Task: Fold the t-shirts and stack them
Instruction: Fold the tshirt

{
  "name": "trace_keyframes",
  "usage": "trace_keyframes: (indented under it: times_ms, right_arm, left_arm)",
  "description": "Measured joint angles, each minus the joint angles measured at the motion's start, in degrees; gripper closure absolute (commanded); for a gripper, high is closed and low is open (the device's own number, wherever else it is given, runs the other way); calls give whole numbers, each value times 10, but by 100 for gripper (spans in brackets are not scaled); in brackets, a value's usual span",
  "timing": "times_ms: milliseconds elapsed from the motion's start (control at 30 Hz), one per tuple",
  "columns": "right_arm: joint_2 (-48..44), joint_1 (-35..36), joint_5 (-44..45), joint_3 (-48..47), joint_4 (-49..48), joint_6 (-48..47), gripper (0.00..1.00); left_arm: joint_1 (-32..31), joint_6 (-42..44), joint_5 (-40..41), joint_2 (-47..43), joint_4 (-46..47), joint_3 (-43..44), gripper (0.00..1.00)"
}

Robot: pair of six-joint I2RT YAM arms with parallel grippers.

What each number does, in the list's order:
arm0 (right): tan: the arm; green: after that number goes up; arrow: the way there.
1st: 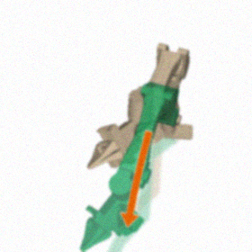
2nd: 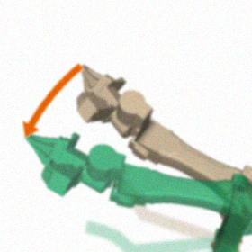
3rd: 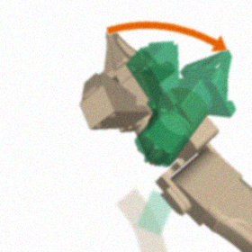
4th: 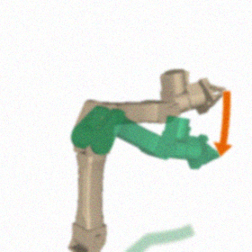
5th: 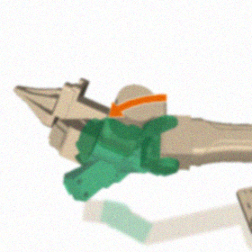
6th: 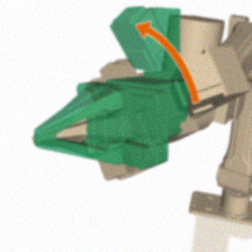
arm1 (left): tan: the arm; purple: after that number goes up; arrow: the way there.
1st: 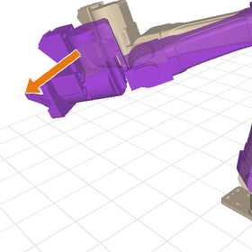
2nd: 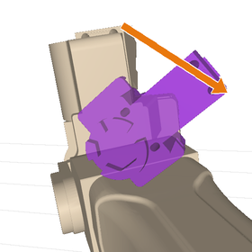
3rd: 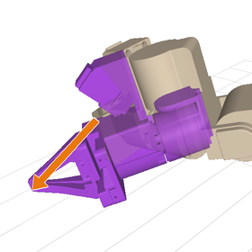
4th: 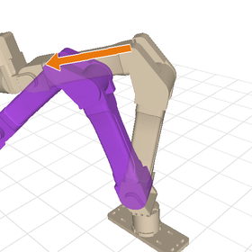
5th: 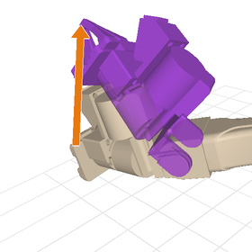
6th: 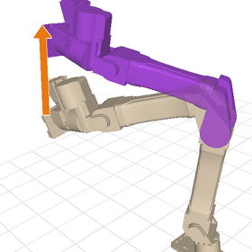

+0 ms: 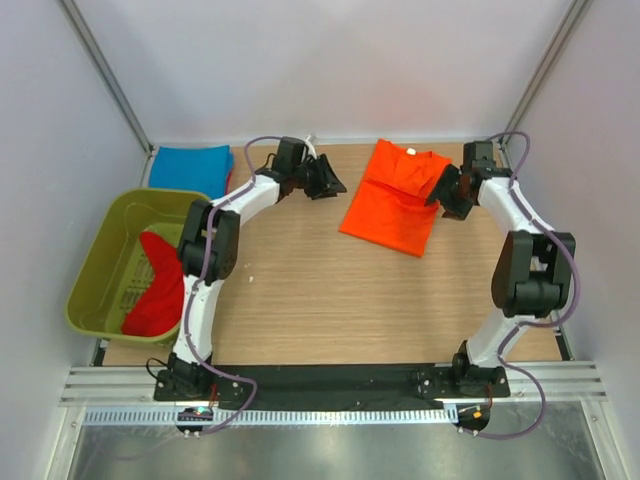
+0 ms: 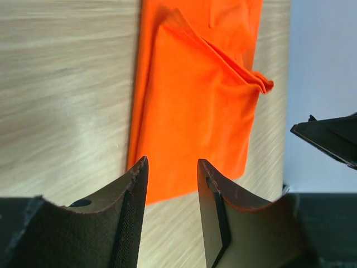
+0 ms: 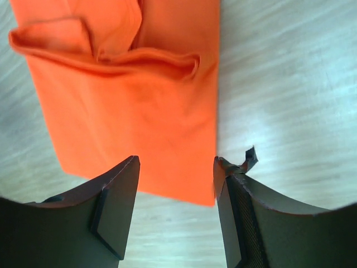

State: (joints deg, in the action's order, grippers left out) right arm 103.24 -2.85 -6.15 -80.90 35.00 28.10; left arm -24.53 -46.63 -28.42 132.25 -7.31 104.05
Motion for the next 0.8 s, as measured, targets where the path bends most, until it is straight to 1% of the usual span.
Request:
trace_keyframes:
  times_ms: [100, 200, 400, 667, 800]
  right_arm:
    - [-56, 0, -8, 51, 12, -7, 40]
    - [-90, 0, -31, 107, 6, -12, 42]
    - [-87, 0, -69, 204, -12, -12, 43]
    - [-84, 0, -78, 232, -36, -13, 43]
    - [-102, 0, -78, 243, -36, -13, 43]
  left_arm:
    - [-5, 38, 7, -47, -11, -38, 57]
    - [-10, 68, 4, -59, -13, -57, 57]
    - [-29, 104, -2, -38, -39, -76, 58]
    - [-39, 128, -7, -21, -51, -97, 58]
    - [-38, 132, -14, -19, -50, -97, 63]
